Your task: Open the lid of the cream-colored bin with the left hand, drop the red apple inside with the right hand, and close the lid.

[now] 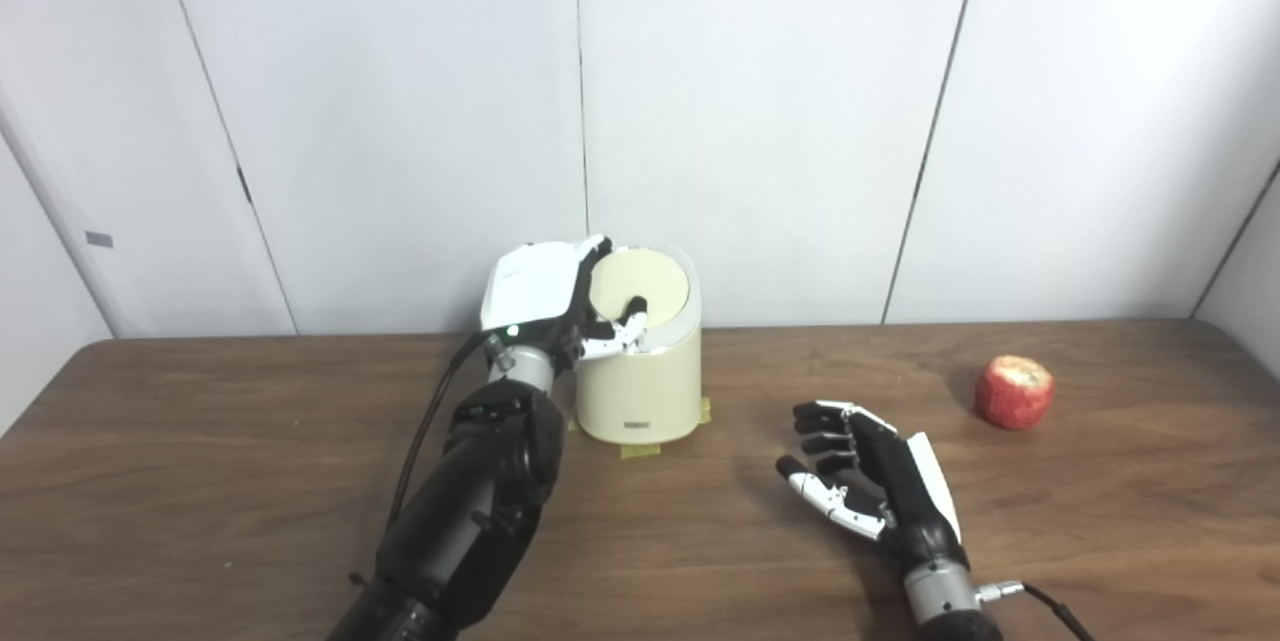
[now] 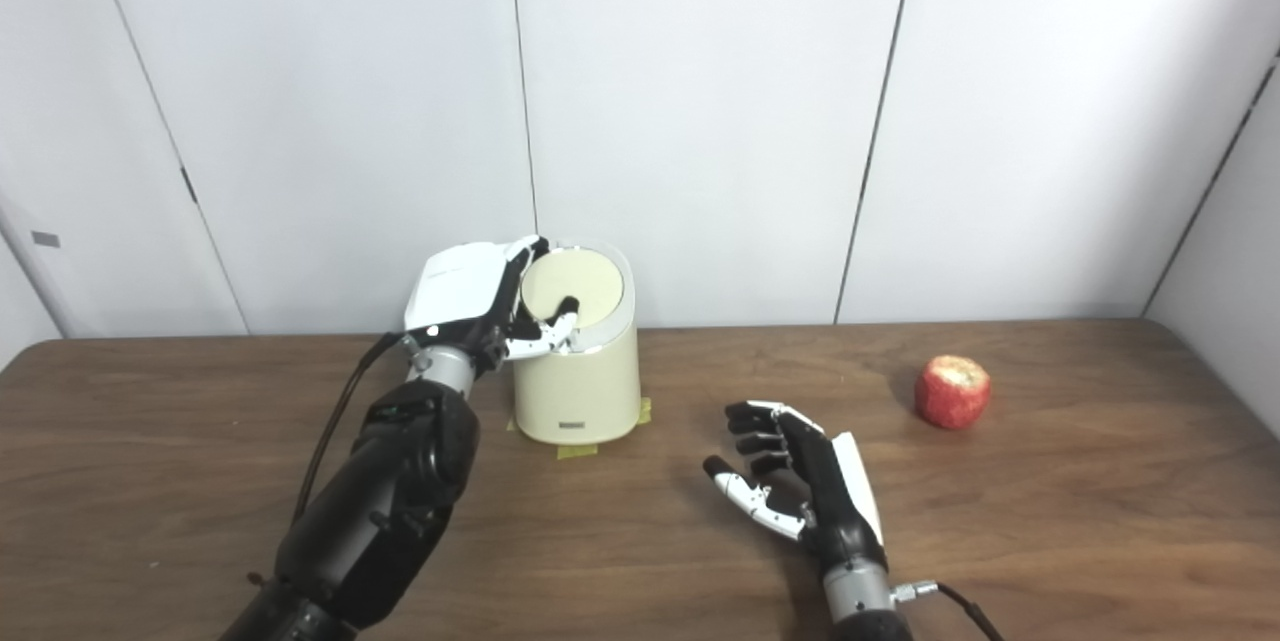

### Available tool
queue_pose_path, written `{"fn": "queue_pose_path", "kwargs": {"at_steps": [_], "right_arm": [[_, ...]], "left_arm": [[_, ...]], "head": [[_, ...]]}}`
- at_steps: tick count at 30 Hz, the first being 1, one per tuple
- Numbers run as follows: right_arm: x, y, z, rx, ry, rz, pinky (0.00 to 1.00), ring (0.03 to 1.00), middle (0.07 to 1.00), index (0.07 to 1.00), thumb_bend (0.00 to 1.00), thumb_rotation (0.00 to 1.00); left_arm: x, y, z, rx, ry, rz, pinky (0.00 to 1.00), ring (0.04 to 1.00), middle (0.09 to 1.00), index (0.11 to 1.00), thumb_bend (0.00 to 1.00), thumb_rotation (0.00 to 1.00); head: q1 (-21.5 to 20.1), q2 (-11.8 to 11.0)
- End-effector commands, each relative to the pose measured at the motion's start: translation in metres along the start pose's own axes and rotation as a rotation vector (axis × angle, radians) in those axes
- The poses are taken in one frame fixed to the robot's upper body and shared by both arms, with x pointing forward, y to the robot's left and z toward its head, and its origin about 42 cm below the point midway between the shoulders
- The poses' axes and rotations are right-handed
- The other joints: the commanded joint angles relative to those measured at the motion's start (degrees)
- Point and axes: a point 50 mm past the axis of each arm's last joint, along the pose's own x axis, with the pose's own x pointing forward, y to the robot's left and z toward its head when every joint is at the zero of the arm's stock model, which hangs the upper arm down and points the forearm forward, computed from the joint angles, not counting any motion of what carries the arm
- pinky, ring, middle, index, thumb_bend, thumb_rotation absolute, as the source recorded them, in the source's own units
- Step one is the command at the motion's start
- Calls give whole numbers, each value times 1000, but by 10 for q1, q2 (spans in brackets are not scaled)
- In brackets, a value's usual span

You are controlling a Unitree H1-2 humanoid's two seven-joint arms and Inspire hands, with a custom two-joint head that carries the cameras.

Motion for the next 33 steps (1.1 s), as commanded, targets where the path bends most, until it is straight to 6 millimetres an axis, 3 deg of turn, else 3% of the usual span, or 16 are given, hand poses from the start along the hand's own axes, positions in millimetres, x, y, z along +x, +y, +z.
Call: {"fn": "queue_pose_path", "kwargs": {"at_steps": [1,2,3,7,13,19,20,22,27,31,33], "right_arm": [[3,1,8,-2,-47,-9,567,648,676,665,289,259],[3,1,8,-8,-51,-8,564,647,675,664,286,258],[3,1,8,-11,-55,-8,559,643,673,662,285,241],[3,0,9,-11,-45,-8,563,646,674,663,286,229],[3,0,9,20,-28,-5,579,656,682,668,288,230],[4,-2,8,-4,-34,-4,574,655,683,670,282,228],[4,-3,8,0,-34,-5,573,655,682,668,285,218],[4,-4,8,-2,-34,0,575,656,681,667,286,212],[3,-6,6,-36,-39,11,572,656,684,673,280,242],[6,-12,9,-51,-15,80,592,676,706,698,279,296],[8,-17,17,-79,-7,127,596,689,729,730,331,281]], "left_arm": [[7,16,4,-95,14,19,999,887,885,889,674,994],[8,18,3,-165,28,10,962,873,876,886,671,997],[8,19,2,-211,37,3,831,847,859,878,637,999],[9,25,-5,-408,63,-37,697,822,851,881,551,1000],[-11,33,-15,-586,27,70,777,878,899,929,532,1000],[-45,32,-37,-679,-104,188,802,877,889,873,378,1000],[-50,31,-41,-696,-125,197,792,861,861,851,300,1000],[-64,24,-56,-745,-176,223,784,845,834,829,252,1000],[-92,5,-85,-814,-220,254,693,761,762,746,180,832],[-114,-9,-104,-888,-216,213,683,757,766,743,172,732],[-120,-12,-110,-911,-193,192,691,763,772,746,187,703]], "head": [[-1,1],[-2,1],[-2,1],[-1,2],[-1,1],[1,0],[2,0],[4,1],[5,-3],[11,-5],[8,-6]]}}
